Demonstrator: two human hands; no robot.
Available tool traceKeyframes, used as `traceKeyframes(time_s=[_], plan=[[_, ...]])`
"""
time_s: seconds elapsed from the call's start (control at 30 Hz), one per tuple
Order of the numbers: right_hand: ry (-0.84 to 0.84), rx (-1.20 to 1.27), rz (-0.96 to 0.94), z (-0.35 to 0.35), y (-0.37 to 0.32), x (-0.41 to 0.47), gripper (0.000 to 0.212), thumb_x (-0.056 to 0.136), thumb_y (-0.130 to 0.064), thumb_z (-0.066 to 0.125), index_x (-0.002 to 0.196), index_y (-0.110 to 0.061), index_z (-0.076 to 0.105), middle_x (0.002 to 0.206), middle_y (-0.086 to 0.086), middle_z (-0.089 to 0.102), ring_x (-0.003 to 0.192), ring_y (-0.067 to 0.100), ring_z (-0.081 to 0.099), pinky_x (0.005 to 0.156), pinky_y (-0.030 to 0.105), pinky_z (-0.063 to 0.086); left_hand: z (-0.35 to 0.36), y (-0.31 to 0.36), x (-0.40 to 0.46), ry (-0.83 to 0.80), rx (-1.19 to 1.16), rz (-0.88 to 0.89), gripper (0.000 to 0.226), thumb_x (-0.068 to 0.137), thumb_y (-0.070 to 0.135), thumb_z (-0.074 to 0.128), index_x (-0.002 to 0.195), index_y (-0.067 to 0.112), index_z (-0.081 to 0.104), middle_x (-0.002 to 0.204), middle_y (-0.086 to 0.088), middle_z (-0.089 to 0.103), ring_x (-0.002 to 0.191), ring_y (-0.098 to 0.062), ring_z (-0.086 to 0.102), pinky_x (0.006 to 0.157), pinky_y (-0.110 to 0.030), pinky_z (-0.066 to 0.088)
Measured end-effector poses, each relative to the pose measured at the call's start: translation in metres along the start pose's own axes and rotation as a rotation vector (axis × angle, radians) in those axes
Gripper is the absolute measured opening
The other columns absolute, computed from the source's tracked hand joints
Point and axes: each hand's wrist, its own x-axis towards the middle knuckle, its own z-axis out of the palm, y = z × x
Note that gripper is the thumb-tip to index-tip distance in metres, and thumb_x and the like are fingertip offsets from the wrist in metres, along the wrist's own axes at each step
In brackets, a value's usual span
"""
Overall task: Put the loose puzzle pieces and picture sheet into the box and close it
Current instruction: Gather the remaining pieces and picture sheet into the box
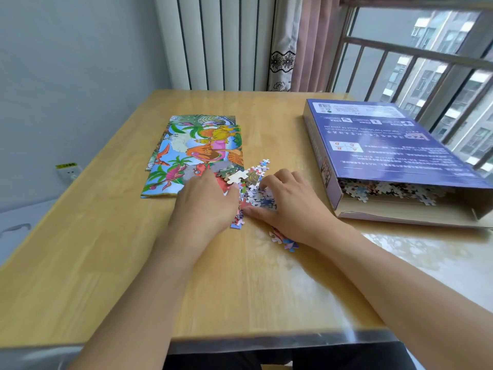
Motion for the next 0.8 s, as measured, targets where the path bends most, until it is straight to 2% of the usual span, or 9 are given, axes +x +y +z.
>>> traceKeyframes(time_s=[0.17, 0.3, 0.4, 0.43, 0.5, 0.53, 0.6, 0.67, 0.8], plan=[[0.023, 0.04, -0.026, 0.004, 0.004, -0.001, 0.073, 0.078, -0.08, 0.042, 0.116, -0.021, 0.058, 0.112, 0.001, 0.053, 0.107, 0.025, 0.048, 0.096, 0.039, 0.042, 0.0, -0.002, -0.016, -0.088, -0.334, -0.103, 0.039, 0.096, 0.036, 0.057, 0.13, 0.017, 0.056, 0.126, -0.001, 0.062, 0.118, -0.022, 0.057, 0.102, -0.037, 0.045], [0.046, 0.268, 0.01, 0.003, 0.007, -0.006, 0.075, 0.085, -0.073, 0.05, 0.137, -0.019, 0.051, 0.13, 0.002, 0.052, 0.123, 0.023, 0.046, 0.102, 0.033, 0.037, 0.001, 0.012, -0.023, -0.175, -0.707, -0.212, 0.036, 0.092, 0.031, 0.061, 0.127, 0.021, 0.056, 0.111, 0.005, 0.065, 0.105, -0.015, 0.062, 0.102, -0.038, 0.047], [0.007, 0.348, -0.006, -0.003, 0.005, -0.01, 0.071, 0.092, -0.063, 0.054, 0.146, -0.02, 0.044, 0.145, 0.001, 0.047, 0.136, 0.02, 0.037, 0.105, 0.027, 0.029, 0.003, 0.021, -0.028, -0.221, -0.921, -0.301, 0.044, 0.077, 0.037, 0.062, 0.119, 0.023, 0.055, 0.12, -0.001, 0.064, 0.113, -0.016, 0.061, 0.106, -0.04, 0.046], [-0.033, 0.332, -0.037, -0.004, 0.005, -0.012, 0.078, 0.088, -0.066, 0.058, 0.149, -0.021, 0.04, 0.149, 0.0, 0.044, 0.139, 0.02, 0.033, 0.107, 0.027, 0.027, 0.004, 0.023, -0.029, -0.228, -1.0, -0.327, 0.035, 0.081, 0.033, 0.064, 0.114, 0.021, 0.056, 0.118, -0.003, 0.064, 0.111, -0.016, 0.062, 0.104, -0.038, 0.047], [-0.095, 0.255, -0.094, -0.006, 0.003, -0.016, 0.099, 0.075, -0.074, 0.066, 0.152, -0.022, 0.033, 0.151, -0.001, 0.04, 0.143, 0.02, 0.029, 0.114, 0.03, 0.026, 0.004, 0.03, -0.032, -0.25, -1.178, -0.371, 0.006, 0.097, 0.018, 0.057, 0.102, 0.015, 0.059, 0.101, -0.003, 0.067, 0.093, -0.011, 0.067, 0.086, -0.028, 0.054], [-0.103, 0.214, -0.104, -0.005, 0.003, -0.018, 0.104, 0.071, -0.077, 0.067, 0.152, -0.022, 0.032, 0.151, 0.0, 0.04, 0.142, 0.021, 0.029, 0.116, 0.033, 0.027, 0.003, 0.033, -0.033, -0.263, -1.236, -0.389, 0.008, 0.1, 0.014, 0.052, 0.1, 0.013, 0.059, 0.096, -0.003, 0.067, 0.086, -0.009, 0.068, 0.078, -0.025, 0.055], [-0.062, 0.167, -0.1, -0.002, 0.003, -0.017, 0.094, 0.072, -0.076, 0.066, 0.146, -0.023, 0.042, 0.143, 0.001, 0.046, 0.136, 0.023, 0.036, 0.113, 0.037, 0.032, 0.004, 0.032, -0.033, -0.25, -1.277, -0.385, 0.013, 0.102, 0.013, 0.049, 0.107, 0.009, 0.06, 0.098, -0.005, 0.067, 0.09, -0.013, 0.068, 0.074, -0.024, 0.056], [0.005, 0.154, -0.104, 0.0, 0.005, -0.015, 0.072, 0.08, -0.071, 0.064, 0.134, -0.024, 0.054, 0.129, 0.0, 0.052, 0.123, 0.023, 0.043, 0.106, 0.038, 0.037, 0.006, 0.028, -0.032, -0.189, -1.155, -0.338, 0.016, 0.102, 0.015, 0.05, 0.109, 0.01, 0.062, 0.102, -0.006, 0.068, 0.097, -0.017, 0.067, 0.075, -0.026, 0.055], [0.079, 0.113, -0.122, 0.003, 0.008, -0.01, 0.043, 0.089, -0.055, 0.062, 0.116, -0.022, 0.059, 0.111, 0.001, 0.055, 0.107, 0.024, 0.048, 0.094, 0.039, 0.042, 0.008, 0.014, -0.031, -0.021, -0.984, -0.253, 0.014, 0.098, 0.018, 0.054, 0.094, 0.022, 0.067, 0.104, -0.007, 0.071, 0.093, -0.019, 0.063, 0.087, -0.036, 0.052]])
